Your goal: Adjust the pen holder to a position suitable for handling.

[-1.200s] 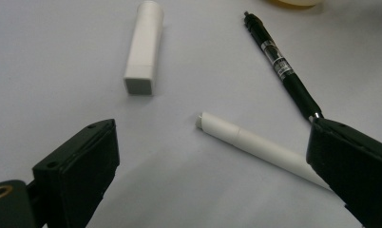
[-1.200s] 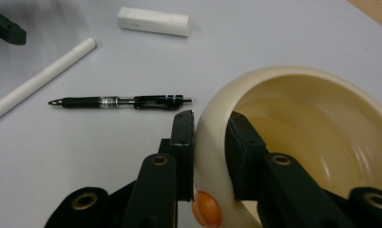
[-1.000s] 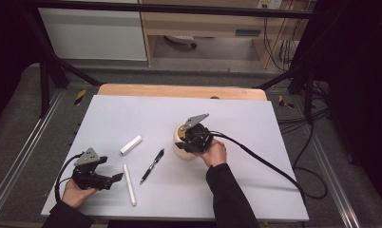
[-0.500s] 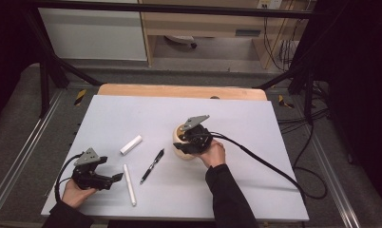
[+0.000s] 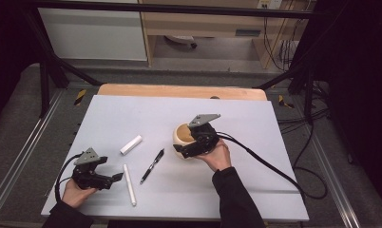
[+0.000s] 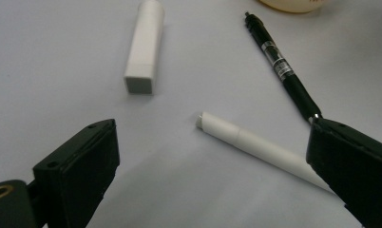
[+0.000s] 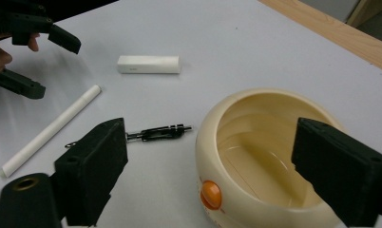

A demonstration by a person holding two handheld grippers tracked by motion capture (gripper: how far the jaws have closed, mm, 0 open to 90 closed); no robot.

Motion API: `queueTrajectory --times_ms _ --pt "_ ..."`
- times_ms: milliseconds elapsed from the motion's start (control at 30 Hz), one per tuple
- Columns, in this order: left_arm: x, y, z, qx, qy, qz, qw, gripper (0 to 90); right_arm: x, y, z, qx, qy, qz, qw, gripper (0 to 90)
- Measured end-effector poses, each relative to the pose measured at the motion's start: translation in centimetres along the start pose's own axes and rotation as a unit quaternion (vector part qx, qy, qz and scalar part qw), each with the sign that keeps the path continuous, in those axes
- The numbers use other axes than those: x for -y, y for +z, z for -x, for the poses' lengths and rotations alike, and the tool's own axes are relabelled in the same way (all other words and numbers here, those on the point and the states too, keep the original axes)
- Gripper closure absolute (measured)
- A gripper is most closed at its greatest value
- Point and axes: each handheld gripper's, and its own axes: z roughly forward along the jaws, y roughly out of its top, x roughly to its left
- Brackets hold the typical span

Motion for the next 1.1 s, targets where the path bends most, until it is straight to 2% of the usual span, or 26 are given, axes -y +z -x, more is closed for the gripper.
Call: queueTrajectory --times_ms 200,333,400,467,533,633,667,800,933,967,1100 --pt "0.0 -0.1 0.1 -0.001 0.006 -0.002 1.0 3.7 0.7 -1.3 -0.4 0.013 0.0 0.011 0.9999 4.9" --pt "-0.1 -0.1 0.3 0.0 0.007 -0.002 1.0 3.7 1.9 -1.9 -0.3 0.012 0.011 0.003 0.9999 3.4" --pt "-0.2 -0.1 0.3 -0.002 0.006 -0.001 1.0 3.7 2.7 -2.3 -0.2 0.021 0.011 -0.007 0.9997 2.4" --pt "-0.2 -0.1 0.3 -0.003 0.004 -0.001 1.0 3.7 3.3 -2.6 0.1 0.026 0.016 -0.006 0.9995 2.2" --pt "-0.2 -0.1 0.3 -0.004 0.004 -0.001 1.0 3.7 4.7 -3.0 0.5 0.026 0.033 0.003 0.9991 2.2" --pt "-0.4 -0.1 0.5 -0.005 0.008 -0.002 1.0 3.7 5.3 -3.2 0.7 0.027 0.037 0.003 0.9989 1.8" --pt "-0.4 -0.2 0.6 -0.006 0.008 -0.002 0.9999 3.7 6.2 -3.6 0.9 0.032 0.043 0.007 0.9986 1.6" --pt "-0.7 -0.2 0.9 -0.008 0.01 0.0 0.9999 3.7 7.8 -4.1 1.4 0.029 0.061 0.015 0.9976 1.6" --pt "-0.9 0.0 1.3 -0.007 0.011 -0.002 0.9999 3.7 8.8 -4.5 1.6 0.028 0.064 0.021 0.9973 1.3" --pt "-1.1 0.2 1.5 -0.006 0.012 -0.003 0.9999 3.7 9.6 -4.8 1.9 0.027 0.072 0.026 0.9967 1.3" --pt "-1.4 0.4 2.0 -0.004 0.012 -0.004 0.9999 3.7 10.5 -5.1 2.1 0.031 0.082 0.026 0.9959 1.1"
